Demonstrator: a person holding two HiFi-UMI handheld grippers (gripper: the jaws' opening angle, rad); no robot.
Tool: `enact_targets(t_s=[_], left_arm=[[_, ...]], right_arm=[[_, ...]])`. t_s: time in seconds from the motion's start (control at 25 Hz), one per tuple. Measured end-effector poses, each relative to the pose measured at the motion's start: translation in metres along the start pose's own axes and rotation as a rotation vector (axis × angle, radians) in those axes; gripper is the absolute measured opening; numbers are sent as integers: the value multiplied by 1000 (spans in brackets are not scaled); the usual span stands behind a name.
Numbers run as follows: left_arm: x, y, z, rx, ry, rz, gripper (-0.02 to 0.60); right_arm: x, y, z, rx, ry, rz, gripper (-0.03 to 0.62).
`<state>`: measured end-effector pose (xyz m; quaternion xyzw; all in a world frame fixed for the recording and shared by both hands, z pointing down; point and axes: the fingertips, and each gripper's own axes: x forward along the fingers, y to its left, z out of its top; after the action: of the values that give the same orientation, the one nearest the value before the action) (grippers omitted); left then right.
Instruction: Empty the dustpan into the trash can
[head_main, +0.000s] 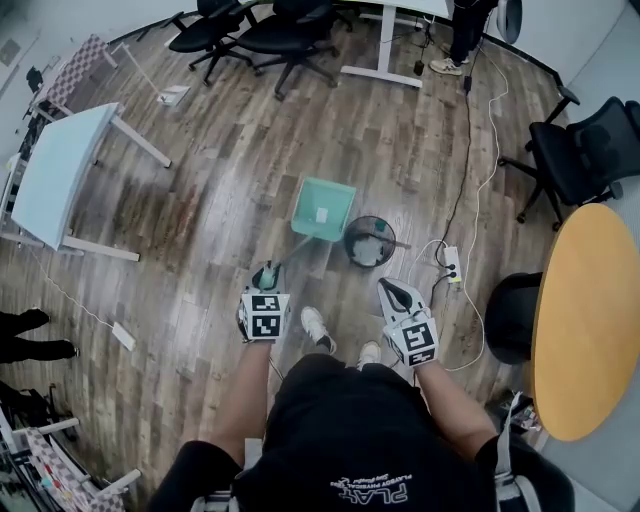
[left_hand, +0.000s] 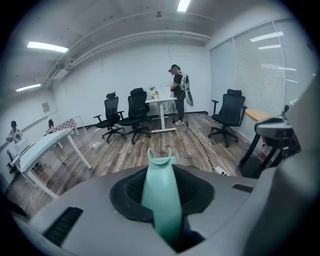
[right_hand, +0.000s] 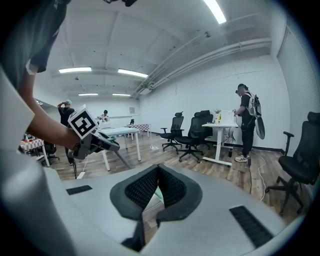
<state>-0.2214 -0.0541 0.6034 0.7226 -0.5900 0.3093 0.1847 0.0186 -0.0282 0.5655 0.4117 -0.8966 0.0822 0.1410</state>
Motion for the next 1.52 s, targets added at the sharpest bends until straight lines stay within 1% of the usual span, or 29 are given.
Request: enact_targets(t_s=[0.16, 0.28, 0.52, 0.64, 0.88, 1.12, 1.4, 1.52], left_arm=[[22, 20, -8, -14, 41, 8, 101], [45, 31, -19, -35, 89, 0, 101], [100, 50, -46, -90, 185, -15, 101], [127, 56, -60, -104, 227, -29, 101], [175, 48, -79, -85, 290, -67, 101], [210, 37, -88, -62, 320, -78, 101], [231, 27, -99, -78, 359, -66, 101], [236, 24, -100, -72, 363, -57, 102]], right_arm=[[24, 3, 3, 3, 15, 7, 23], [40, 2, 2, 13, 31, 3, 23], [78, -7, -7, 63, 59, -27, 23], [94, -11, -11, 93, 71, -45, 23], [117, -16, -32, 144, 104, -75, 23], [127, -21, -51, 183, 129, -103, 23], [122, -25, -67, 210, 150, -131, 23], [118, -25, -71, 215, 155, -140, 23]])
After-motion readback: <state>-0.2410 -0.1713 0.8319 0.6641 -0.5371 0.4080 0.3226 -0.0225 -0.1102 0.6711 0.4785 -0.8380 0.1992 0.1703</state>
